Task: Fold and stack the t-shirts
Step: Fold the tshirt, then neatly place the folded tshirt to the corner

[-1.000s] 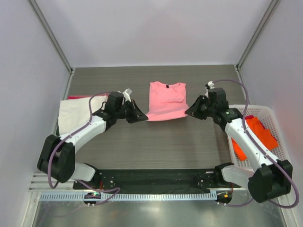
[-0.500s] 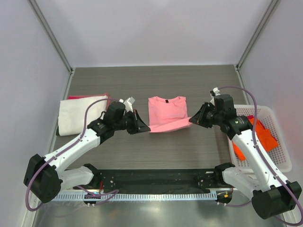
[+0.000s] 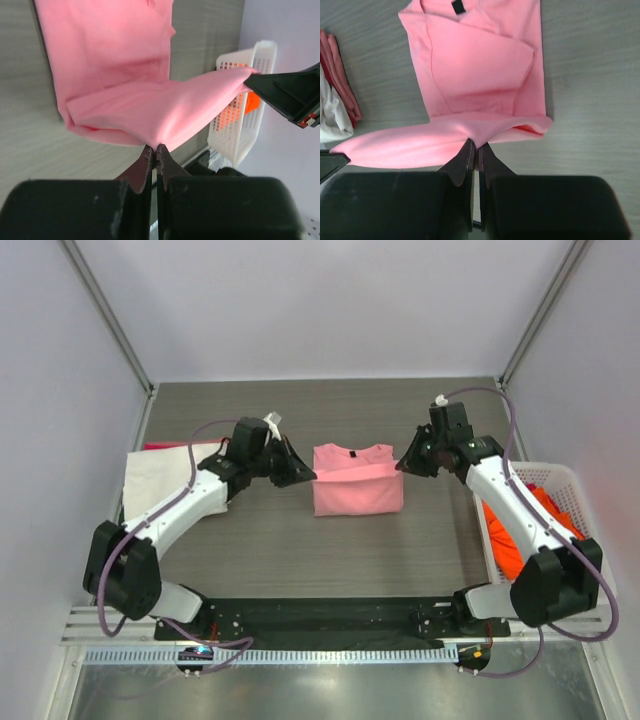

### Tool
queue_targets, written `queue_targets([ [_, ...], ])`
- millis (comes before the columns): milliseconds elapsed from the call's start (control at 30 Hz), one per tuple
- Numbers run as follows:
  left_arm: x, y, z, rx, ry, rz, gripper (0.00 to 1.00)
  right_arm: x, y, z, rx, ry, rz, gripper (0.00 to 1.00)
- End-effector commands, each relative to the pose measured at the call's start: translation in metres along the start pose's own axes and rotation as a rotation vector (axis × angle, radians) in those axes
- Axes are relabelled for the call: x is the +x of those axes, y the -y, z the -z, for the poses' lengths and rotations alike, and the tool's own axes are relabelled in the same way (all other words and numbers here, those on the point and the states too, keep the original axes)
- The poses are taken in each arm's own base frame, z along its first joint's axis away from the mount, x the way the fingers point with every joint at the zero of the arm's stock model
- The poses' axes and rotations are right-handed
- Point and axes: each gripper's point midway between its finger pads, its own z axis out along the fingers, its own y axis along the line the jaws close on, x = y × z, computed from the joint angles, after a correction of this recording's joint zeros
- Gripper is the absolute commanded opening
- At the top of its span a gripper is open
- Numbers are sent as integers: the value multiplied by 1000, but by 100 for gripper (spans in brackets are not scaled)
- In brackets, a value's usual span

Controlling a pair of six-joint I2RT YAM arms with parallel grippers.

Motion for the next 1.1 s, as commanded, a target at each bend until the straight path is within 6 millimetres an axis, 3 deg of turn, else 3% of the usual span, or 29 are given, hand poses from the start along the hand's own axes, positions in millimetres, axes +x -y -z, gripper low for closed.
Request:
queue_targets([
  [0,-37,16,-4,42,30,-26,0,-49,-13,-7,-15,113,9,1],
  [33,-45,3,-16,14,16,-5,0,-54,-16,-11,-25,112,4,1],
  [67,-59,12,-17,26,32,-19,0,-64,-19,-23,-24,111,0,1],
  [133,-71,-4,-38,-4,0,7,2,-78,-19,-35,-22,120,-12,1],
  [200,-97,-3,-50,4,15,15,4,-90,-18,-60,-9,103,-27,1],
  [233,-97,-20,-69,-16,-27,48,4,-97,-17,-71,-9,98,-40,1],
  [267,-104,-25,-75,-17,-28,63,4,-104,-19,-89,-10,84,-43,1],
  [300,-123,-19,-76,1,-2,70,8,-108,-20,-101,-15,75,-46,4],
  [333,-130,-23,-83,2,-4,76,24,-113,-19,-112,-11,69,-56,25],
  [367,-134,-34,-95,-21,-5,84,68,-129,-24,-115,-6,100,-66,38],
  [400,-143,-30,-98,-19,11,63,90,-126,-17,-132,22,80,-71,47],
  [433,-146,-32,-100,-26,17,60,99,-131,-14,-134,37,94,-74,56],
  [533,-145,-41,-103,-47,20,50,100,-138,-11,-127,48,167,-60,69],
  [567,-142,-42,-104,-54,19,42,100,-127,-1,-131,64,149,-50,69],
  [633,-130,-53,-103,-92,16,19,99,-127,2,-125,62,175,15,68],
  [733,-117,-61,-105,-137,34,-14,100,-108,23,-131,100,143,78,67],
  [800,-100,-74,-112,-164,15,-23,100,-92,28,-139,64,72,72,66],
  [900,-88,-90,-118,-208,2,-25,99,-76,40,-158,68,14,77,79],
  [1067,-94,-111,-104,-348,101,-129,100,-67,42,-179,32,-3,75,75],
])
